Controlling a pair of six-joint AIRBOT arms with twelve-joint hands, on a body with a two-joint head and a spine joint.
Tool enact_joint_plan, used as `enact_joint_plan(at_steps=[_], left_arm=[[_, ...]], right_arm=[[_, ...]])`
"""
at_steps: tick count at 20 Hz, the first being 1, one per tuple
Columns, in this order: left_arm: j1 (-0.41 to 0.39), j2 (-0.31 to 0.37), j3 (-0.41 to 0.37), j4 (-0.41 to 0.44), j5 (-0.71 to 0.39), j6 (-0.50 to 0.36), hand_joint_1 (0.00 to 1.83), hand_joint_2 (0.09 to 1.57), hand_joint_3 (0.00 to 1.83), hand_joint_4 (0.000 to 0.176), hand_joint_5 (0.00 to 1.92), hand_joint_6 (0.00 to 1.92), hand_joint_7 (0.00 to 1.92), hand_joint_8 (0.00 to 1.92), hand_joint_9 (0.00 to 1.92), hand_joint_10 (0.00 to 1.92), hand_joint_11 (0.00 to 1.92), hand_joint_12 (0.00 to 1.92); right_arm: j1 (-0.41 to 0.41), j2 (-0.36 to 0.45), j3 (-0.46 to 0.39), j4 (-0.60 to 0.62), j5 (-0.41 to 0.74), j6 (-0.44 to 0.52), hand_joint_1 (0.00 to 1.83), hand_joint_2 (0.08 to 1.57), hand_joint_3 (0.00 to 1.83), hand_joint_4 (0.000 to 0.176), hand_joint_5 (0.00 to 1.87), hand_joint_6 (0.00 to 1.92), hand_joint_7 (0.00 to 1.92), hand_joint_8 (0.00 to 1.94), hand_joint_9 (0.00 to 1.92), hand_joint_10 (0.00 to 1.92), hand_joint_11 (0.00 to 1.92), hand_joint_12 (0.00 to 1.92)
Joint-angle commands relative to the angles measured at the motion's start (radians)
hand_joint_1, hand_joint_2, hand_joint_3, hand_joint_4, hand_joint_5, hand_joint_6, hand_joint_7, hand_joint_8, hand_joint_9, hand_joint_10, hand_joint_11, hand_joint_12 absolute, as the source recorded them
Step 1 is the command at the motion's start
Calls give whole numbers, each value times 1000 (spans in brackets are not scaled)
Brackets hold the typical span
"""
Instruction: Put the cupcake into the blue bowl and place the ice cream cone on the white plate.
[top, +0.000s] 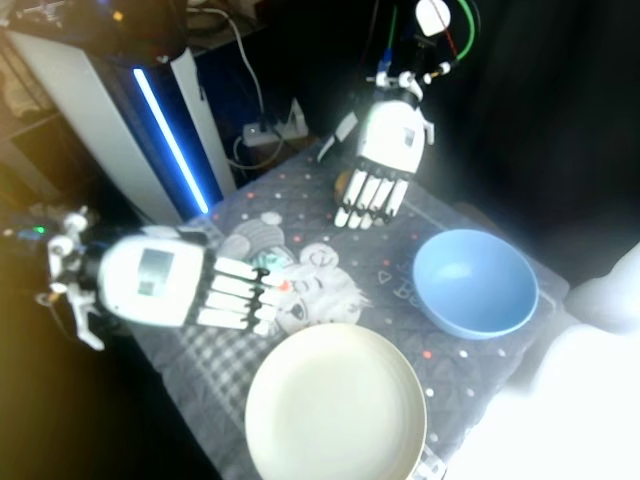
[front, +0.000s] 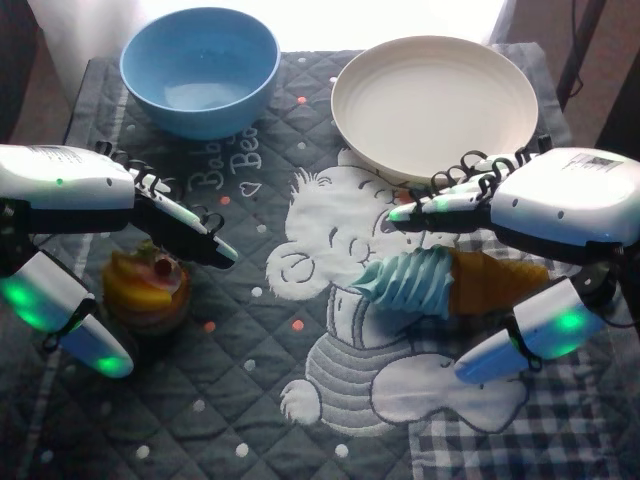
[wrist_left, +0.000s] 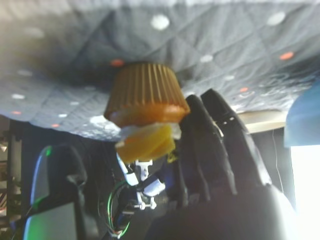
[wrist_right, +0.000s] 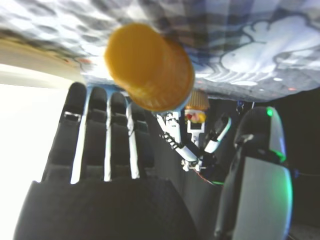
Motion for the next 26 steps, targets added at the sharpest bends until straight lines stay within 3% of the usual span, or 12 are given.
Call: enact_joint_plan(at_steps=[1, 3, 4, 5, 6, 8, 12, 13, 14, 16, 20, 26], left_arm=[[-3, -9, 2, -41, -35, -8, 814, 828, 6, 0, 499, 0, 541, 0, 609, 0, 244, 1016], [-2, -12, 2, -35, -31, -7, 1013, 868, 4, 0, 549, 5, 554, 2, 599, 2, 258, 962], [-2, -14, 2, -27, -28, -7, 1209, 934, 4, 0, 753, 31, 728, 23, 743, 28, 385, 908], [2, -16, 2, -22, -23, -6, 1196, 1033, 8, 0, 1018, 632, 943, 30, 978, 60, 588, 932], [4, -16, 2, -23, -22, -5, 1359, 1035, 2, 0, 1115, 644, 1088, 506, 1074, 791, 788, 1036], [8, -16, 2, -29, -21, -2, 1396, 1045, 0, 0, 1082, 749, 1138, 595, 1066, 1029, 834, 1072], [9, -18, 2, -56, -20, 23, 1397, 1042, 0, 0, 1136, 672, 1112, 626, 1058, 1050, 862, 1089], [9, -18, 2, -71, -20, 35, 1395, 1046, 0, 0, 1121, 708, 1110, 626, 1049, 1057, 850, 1076], [8, -18, 3, -82, -22, 44, 1396, 1046, 0, 0, 1130, 667, 1098, 667, 1053, 1059, 850, 1075], [10, -15, 5, -121, -32, 65, 1397, 1048, 0, 0, 1105, 652, 1103, 708, 1056, 1061, 852, 1110], [11, 1, 5, -230, -61, 138, 1396, 1037, 0, 0, 1135, 728, 1237, 441, 995, 1054, 777, 1124], [-13, 35, -5, -375, -113, 245, 1396, 1037, 3, 0, 1141, 644, 1135, 611, 1070, 1028, 816, 1178]], right_arm=[[6, -3, 6, 24, 100, 3, 658, 816, 3, 0, 299, 5, 407, 11, 489, 29, 300, 716], [6, -3, 9, 26, 101, 3, 837, 909, 1, 0, 406, 2, 641, 13, 876, 52, 672, 736], [6, -3, 11, 26, 101, 3, 982, 970, 2, 0, 607, 12, 939, 35, 1101, 75, 786, 965], [6, -5, 12, 25, 101, 3, 1082, 1001, 3, 0, 780, 19, 1151, 36, 1304, 124, 883, 1207], [6, -7, 13, 25, 101, 3, 1250, 1042, 2, 0, 959, 565, 1253, 529, 1516, 243, 1126, 1312], [6, -11, 15, 25, 101, 3, 1287, 1065, 0, 0, 1019, 697, 1191, 821, 1439, 621, 1157, 1418], [6, -13, 19, 25, 109, 3, 1284, 1083, 0, 0, 969, 742, 1158, 927, 1337, 885, 1109, 1526], [6, -13, 19, 26, 113, 3, 1202, 1089, 0, 0, 1020, 851, 1260, 744, 1330, 1020, 1126, 1589], [6, -13, 18, 29, 119, 3, 1183, 1094, 1, 0, 1018, 892, 1324, 586, 1315, 1048, 1124, 1581], [6, -11, 18, 42, 144, 3, 1281, 1088, 1, 0, 962, 754, 1154, 945, 1347, 959, 1168, 1479], [6, 16, 3, 88, 230, -16, 1286, 1077, 1, 0, 942, 826, 1205, 814, 1414, 646, 1177, 1259], [6, 55, -47, 183, 396, -117, 1288, 1073, 0, 0, 953, 841, 1210, 802, 1371, 850, 1220, 1373]])
